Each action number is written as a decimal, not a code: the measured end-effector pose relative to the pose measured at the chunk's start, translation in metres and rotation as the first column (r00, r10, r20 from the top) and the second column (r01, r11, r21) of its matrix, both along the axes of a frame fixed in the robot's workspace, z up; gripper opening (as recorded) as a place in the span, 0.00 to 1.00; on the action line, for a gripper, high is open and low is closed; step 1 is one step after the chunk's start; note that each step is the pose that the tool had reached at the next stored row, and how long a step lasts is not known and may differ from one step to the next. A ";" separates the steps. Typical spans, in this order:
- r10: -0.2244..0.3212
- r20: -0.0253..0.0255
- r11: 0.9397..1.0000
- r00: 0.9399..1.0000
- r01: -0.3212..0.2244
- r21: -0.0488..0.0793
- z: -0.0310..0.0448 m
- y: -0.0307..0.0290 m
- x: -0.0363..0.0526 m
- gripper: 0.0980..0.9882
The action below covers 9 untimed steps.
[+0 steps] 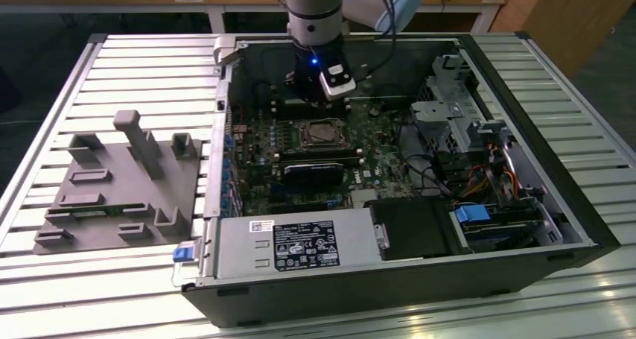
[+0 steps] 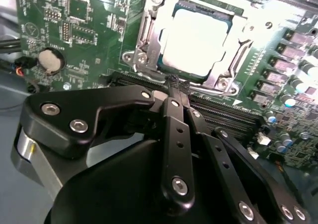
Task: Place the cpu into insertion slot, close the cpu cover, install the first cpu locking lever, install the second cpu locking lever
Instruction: 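Install the first cpu locking lever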
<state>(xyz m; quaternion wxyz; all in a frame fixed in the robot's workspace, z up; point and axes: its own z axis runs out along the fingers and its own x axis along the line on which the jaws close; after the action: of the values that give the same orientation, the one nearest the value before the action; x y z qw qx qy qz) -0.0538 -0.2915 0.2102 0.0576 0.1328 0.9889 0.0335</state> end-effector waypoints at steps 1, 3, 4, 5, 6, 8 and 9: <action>-0.001 -0.003 1.000 1.000 0.001 -0.005 -0.0001 0.0000 0.0007 0.01; -0.002 -0.006 1.000 1.000 0.002 -0.015 -0.0003 -0.0001 0.0016 0.01; -0.003 -0.007 1.000 1.000 0.003 -0.020 -0.0005 -0.0002 0.0020 0.01; -0.003 -0.009 1.000 1.000 0.003 -0.024 -0.0006 -0.0003 0.0023 0.01; -0.003 -0.010 1.000 1.000 0.003 -0.028 -0.0007 -0.0005 0.0026 0.01; -0.004 -0.012 0.999 1.000 0.004 -0.035 -0.0008 -0.0014 0.0030 0.01; -0.004 -0.013 0.999 1.000 0.004 -0.038 -0.0009 -0.0021 0.0031 0.01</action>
<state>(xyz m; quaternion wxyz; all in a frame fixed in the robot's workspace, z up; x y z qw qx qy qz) -0.0507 -0.2936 0.2093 0.0537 0.1338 0.9895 0.0137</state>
